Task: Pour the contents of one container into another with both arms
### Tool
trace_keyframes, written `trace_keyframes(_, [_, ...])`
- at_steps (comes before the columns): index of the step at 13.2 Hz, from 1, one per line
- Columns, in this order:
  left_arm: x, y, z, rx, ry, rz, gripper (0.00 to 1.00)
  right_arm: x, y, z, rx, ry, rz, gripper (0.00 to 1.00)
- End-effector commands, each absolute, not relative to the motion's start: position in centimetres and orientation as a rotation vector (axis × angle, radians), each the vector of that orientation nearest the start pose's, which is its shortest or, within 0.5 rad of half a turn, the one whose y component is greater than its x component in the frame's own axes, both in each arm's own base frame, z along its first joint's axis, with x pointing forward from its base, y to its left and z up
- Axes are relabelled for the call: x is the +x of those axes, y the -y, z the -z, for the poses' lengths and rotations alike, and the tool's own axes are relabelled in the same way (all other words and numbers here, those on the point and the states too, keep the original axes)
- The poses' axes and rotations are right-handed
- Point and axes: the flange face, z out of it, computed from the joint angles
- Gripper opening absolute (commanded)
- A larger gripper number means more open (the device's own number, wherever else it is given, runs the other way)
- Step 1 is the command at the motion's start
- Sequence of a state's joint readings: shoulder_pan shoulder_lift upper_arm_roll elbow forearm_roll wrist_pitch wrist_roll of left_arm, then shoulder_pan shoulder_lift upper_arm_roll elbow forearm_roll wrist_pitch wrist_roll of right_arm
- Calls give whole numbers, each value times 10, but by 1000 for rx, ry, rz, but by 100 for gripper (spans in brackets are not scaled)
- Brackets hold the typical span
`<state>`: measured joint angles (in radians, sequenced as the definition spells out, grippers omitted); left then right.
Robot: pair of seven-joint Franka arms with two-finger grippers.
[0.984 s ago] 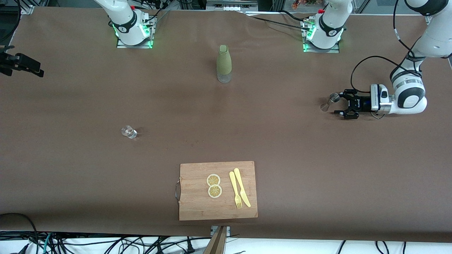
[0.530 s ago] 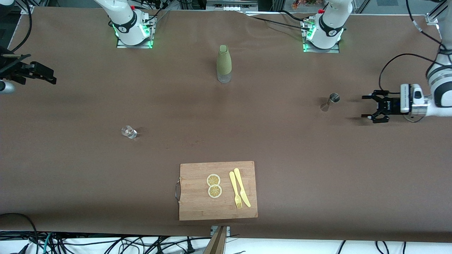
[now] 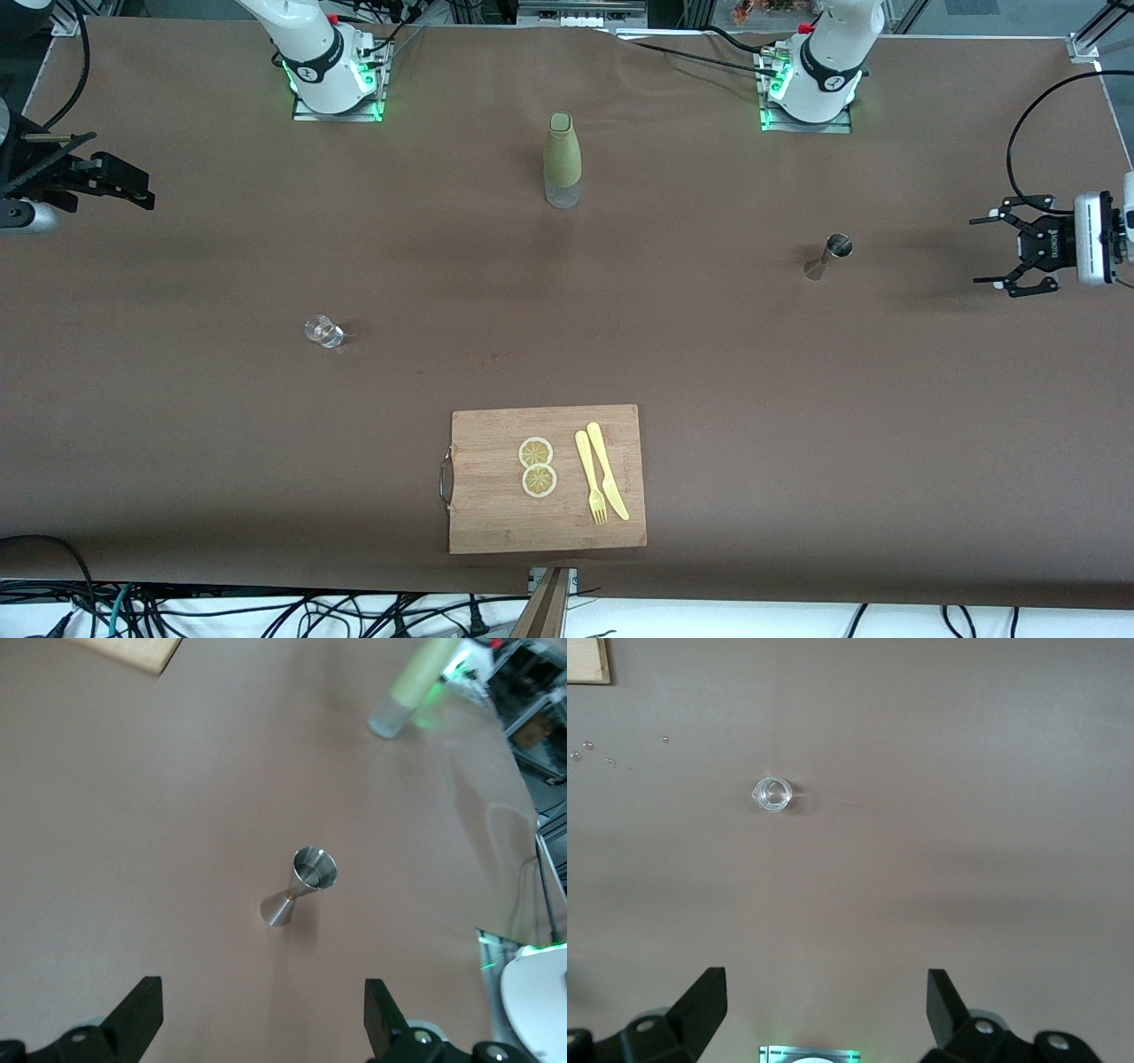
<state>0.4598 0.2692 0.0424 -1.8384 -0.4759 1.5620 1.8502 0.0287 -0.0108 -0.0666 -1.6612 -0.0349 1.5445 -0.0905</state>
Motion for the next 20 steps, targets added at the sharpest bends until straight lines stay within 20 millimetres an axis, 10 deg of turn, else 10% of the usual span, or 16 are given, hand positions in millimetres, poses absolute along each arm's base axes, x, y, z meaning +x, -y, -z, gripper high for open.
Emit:
trace_keyframes(1, [530,-181,-427,2263,1242,-80,100,541,25,-592,-3152,80,-169,100])
trace_keyframes(10, [513,-62,-565,3015,370,196,100,540,26,-591,-3151,78,-176,100])
trace_keyframes(17, [508,10,-592,3184,-107,196,100,541,26,-591,-3154,83,-169,100])
trace_keyframes(20, [510,9,-595,3176,-92,161,100,541,25,-591,-3153,85,-172,100])
